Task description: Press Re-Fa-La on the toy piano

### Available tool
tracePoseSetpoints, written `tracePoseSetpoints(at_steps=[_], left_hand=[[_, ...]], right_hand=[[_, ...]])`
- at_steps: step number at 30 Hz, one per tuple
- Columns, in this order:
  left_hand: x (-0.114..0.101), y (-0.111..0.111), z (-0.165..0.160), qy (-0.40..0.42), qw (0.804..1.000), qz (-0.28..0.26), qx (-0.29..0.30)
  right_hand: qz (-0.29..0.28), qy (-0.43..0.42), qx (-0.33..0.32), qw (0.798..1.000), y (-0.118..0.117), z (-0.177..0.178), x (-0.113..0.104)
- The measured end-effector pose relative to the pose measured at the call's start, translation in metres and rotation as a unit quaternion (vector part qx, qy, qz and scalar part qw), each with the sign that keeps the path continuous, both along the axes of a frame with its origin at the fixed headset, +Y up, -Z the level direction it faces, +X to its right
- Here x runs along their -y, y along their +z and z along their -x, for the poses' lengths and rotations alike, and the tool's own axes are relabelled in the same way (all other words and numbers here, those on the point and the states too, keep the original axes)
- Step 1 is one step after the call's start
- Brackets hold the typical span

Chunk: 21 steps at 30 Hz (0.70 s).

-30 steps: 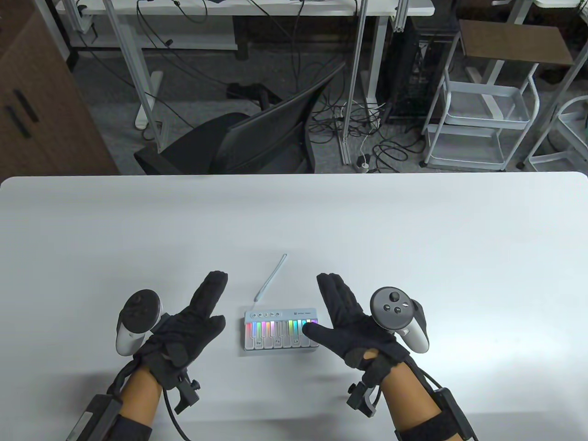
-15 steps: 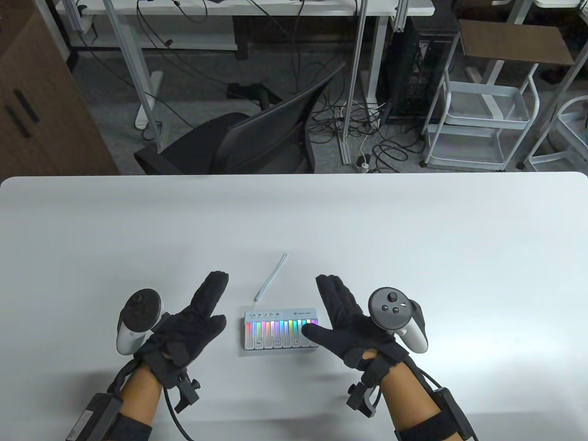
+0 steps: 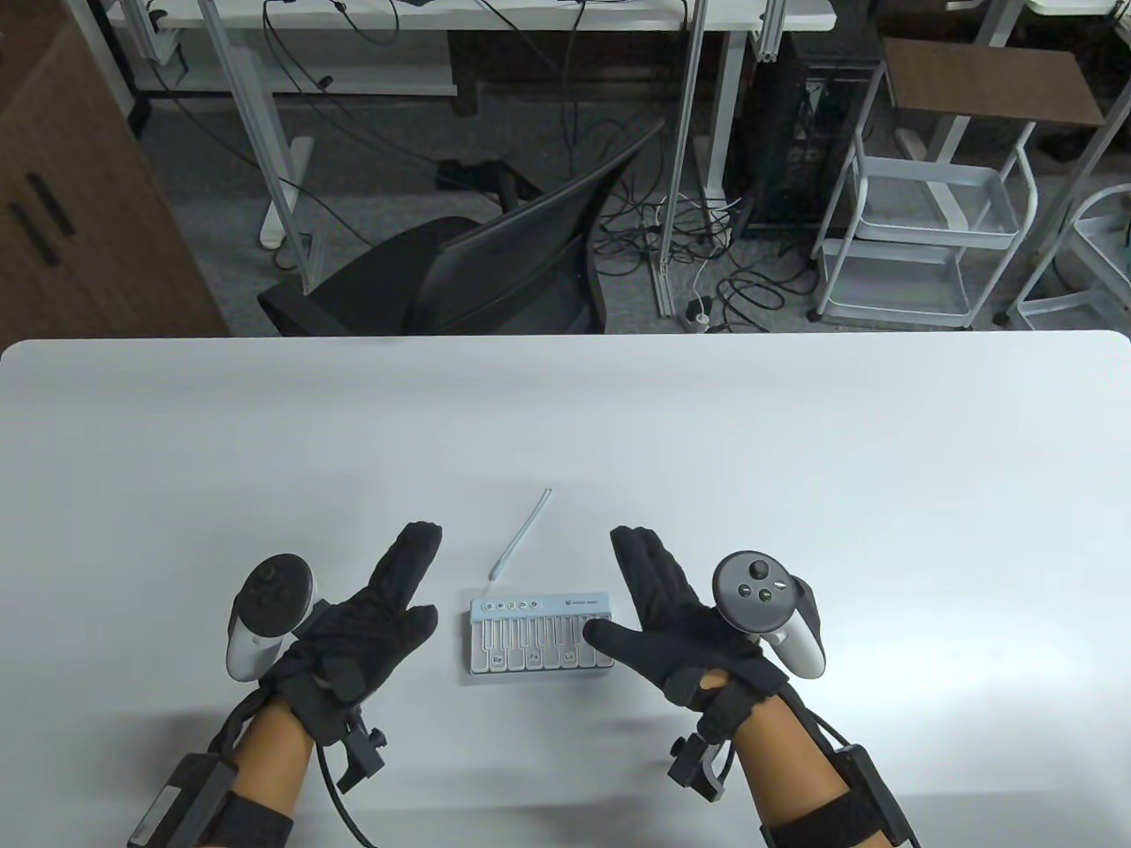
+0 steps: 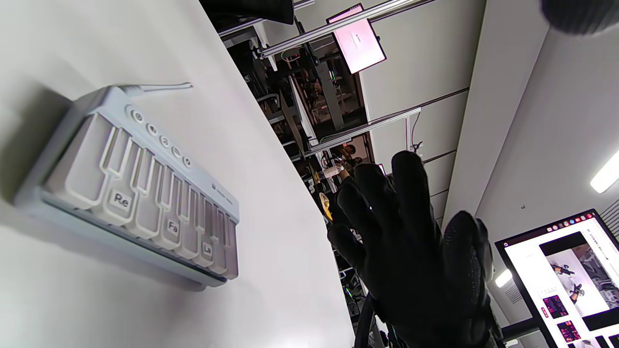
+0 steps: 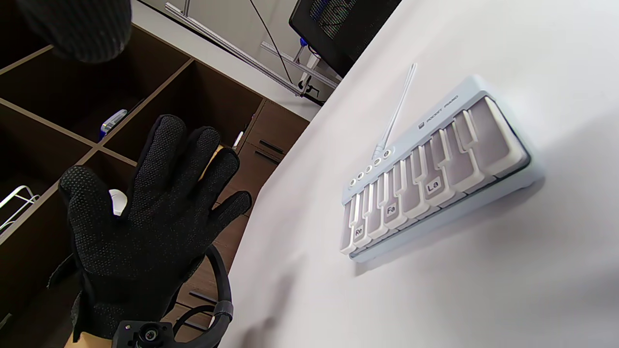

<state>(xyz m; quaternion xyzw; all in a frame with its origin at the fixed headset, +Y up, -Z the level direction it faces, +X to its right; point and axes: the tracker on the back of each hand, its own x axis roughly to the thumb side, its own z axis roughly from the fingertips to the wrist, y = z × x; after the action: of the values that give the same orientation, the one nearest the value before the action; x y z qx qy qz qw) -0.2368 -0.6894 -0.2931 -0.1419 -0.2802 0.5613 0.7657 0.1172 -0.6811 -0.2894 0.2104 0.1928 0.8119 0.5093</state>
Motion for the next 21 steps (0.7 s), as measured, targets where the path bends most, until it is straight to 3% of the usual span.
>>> tracePoseSetpoints(at_steps=[21], left_hand=[[0.0017,-0.0006,0.0008,-0.003,1.0,-0.001,-0.001]], right_hand=[[0.004,-0.001,-0.001,1.0,-0.0001,-0.0006,0.0003]])
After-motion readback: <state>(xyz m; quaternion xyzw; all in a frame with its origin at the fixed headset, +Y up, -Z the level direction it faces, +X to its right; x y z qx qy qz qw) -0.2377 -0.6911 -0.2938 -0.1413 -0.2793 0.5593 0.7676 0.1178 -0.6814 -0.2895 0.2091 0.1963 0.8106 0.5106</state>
